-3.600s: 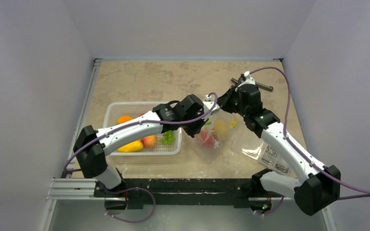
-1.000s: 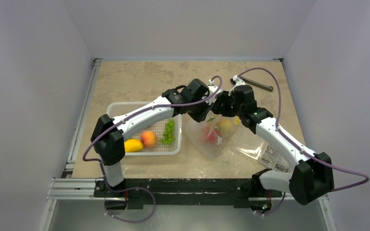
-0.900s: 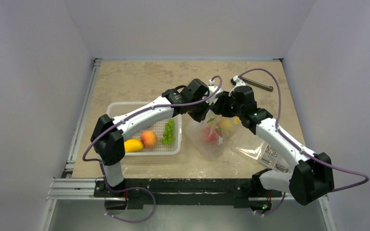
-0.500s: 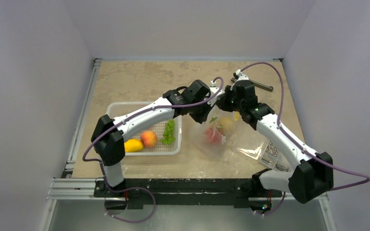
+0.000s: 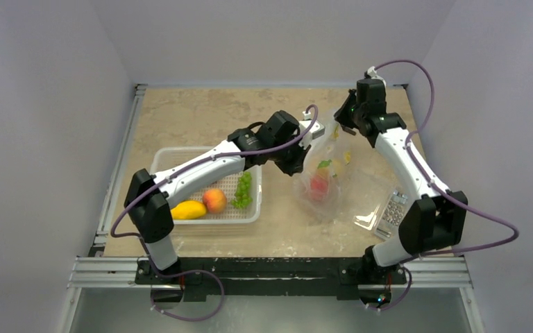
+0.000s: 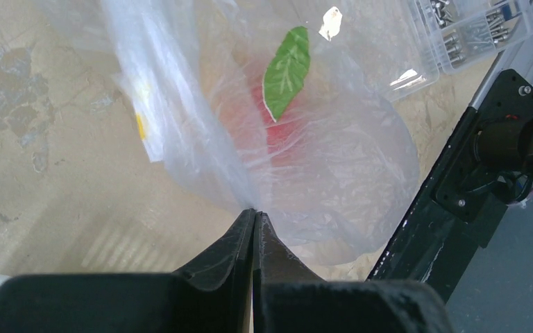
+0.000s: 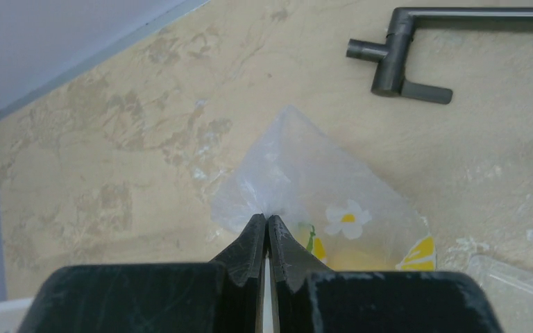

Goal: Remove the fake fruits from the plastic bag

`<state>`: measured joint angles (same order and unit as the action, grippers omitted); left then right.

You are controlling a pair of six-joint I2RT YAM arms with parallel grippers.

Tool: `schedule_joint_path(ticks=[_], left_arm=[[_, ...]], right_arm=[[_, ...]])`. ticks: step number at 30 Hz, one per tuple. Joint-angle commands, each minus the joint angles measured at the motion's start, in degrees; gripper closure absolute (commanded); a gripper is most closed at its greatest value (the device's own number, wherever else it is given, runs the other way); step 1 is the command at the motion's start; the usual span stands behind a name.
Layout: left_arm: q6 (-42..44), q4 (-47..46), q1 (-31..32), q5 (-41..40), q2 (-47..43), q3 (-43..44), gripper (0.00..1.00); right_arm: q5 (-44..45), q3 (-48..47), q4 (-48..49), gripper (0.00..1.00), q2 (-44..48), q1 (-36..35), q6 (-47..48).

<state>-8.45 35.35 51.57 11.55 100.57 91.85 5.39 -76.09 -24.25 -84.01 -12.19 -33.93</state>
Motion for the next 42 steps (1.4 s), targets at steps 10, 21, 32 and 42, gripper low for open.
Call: schedule_joint_path(ticks=[10,21,32,42], left_arm=[[-1.1,-2.2,0.7,3.9,-5.5,-2.9,1.00],[-0.9,-2.2,0.7,4.7,-6.1,-3.2,1.00],[-0.9,-2.7,0.9,6.0,-5.8,-3.6,1.00],[0.4,-2.8,0.8,3.9,-7.5,-4.0,0.53]], right_arm=[[-9.1,-6.7,-2.9,0.77,-3.1,1.2,7.3],[-16.3,9.3,0.7,0.40,12.4,0.3,10.0],[-25.6,18.0,16.4,0.51,12.3,0.2,4.5],[-28.3,21.3,18.8,1.00,14.1,0.3,1.4]])
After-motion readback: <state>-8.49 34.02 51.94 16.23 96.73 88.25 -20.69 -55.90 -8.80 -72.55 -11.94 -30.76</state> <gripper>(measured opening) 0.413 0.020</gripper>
